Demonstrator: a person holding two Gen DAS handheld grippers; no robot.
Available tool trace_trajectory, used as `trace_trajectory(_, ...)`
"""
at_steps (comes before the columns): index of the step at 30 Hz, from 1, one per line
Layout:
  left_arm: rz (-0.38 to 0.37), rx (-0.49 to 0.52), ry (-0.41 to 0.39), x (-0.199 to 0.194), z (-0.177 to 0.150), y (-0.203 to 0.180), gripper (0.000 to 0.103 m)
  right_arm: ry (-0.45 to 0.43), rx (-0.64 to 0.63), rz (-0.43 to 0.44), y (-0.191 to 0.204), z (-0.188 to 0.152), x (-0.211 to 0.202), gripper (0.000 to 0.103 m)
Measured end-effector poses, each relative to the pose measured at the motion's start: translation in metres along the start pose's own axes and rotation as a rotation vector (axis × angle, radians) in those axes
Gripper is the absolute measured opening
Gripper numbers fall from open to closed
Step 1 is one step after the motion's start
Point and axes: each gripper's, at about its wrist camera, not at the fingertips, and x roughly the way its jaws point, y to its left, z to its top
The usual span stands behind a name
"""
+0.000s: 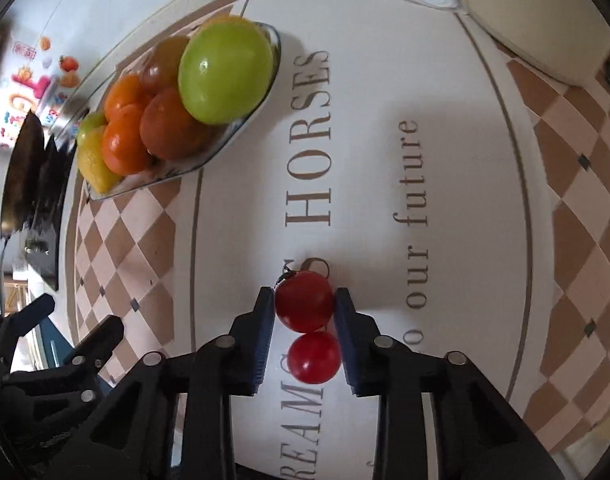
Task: Organize fruits
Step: 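Grasp one cherry tomato with the left tool while the right tool grasps the other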
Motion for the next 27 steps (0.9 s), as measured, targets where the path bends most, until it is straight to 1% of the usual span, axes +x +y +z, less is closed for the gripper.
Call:
trace_trajectory(2,-0.028,0.002,0.043,0.009,0.000,-0.008,0.103,-0.022,0.011,0.006,-0.007,0.000,-0.006,0.032)
trace_trajectory(3,-0.045,0.007,0.051,0.011,0.001,-0.011,0.103,-0.035,0.020,0.012,-0.013,-0.001,-0.011,0.032)
trace_trajectory(5,-0.096,0.010,0.064,0.012,0.001,-0.021,0.103,-0.056,0.054,0.022,-0.030,-0.003,-0.023,0.032)
trace_trajectory(7,-0.170,0.026,0.072,0.010,0.002,-0.038,0.103,-0.067,0.076,0.013,-0.044,-0.006,-0.034,0.032)
trace_trajectory(10,-0.285,0.082,0.087,0.009,0.004,-0.068,0.102,-0.073,0.113,-0.013,-0.068,-0.014,-0.045,0.032)
trace_trajectory(13,-0.333,0.149,0.079,0.007,0.004,-0.096,0.099,-0.069,0.136,-0.033,-0.084,-0.022,-0.051,0.032)
trace_trajectory(15,-0.348,0.196,0.083,0.008,0.002,-0.112,0.084,-0.069,0.156,-0.039,-0.093,-0.027,-0.053,0.032)
trace_trajectory(16,-0.350,0.216,0.093,0.010,0.001,-0.120,0.080,-0.069,0.163,-0.040,-0.095,-0.029,-0.053,0.032)
trace_trajectory(18,-0.363,0.241,0.109,0.014,0.000,-0.129,0.064,-0.069,0.174,-0.040,-0.099,-0.032,-0.054,0.032)
trace_trajectory(19,-0.359,0.253,0.111,0.016,-0.001,-0.134,0.059,-0.070,0.177,-0.041,-0.103,-0.032,-0.057,0.032)
trace_trajectory(20,-0.360,0.263,0.111,0.017,-0.001,-0.137,0.050,-0.071,0.177,-0.040,-0.103,-0.034,-0.058,0.032)
trace_trajectory(22,-0.357,0.283,0.083,0.015,-0.002,-0.142,0.040,-0.071,0.173,-0.038,-0.100,-0.034,-0.059,0.032)
trace_trajectory(23,-0.354,0.289,0.076,0.014,-0.003,-0.143,0.031,-0.073,0.166,-0.039,-0.098,-0.034,-0.060,0.032)
trace_trajectory(24,-0.362,0.291,0.076,0.014,-0.003,-0.143,0.026,-0.074,0.161,-0.038,-0.096,-0.034,-0.061,0.032)
trace_trajectory(27,-0.373,0.276,0.063,0.013,-0.003,-0.138,0.025,-0.084,0.136,-0.035,-0.086,-0.033,-0.066,0.032)
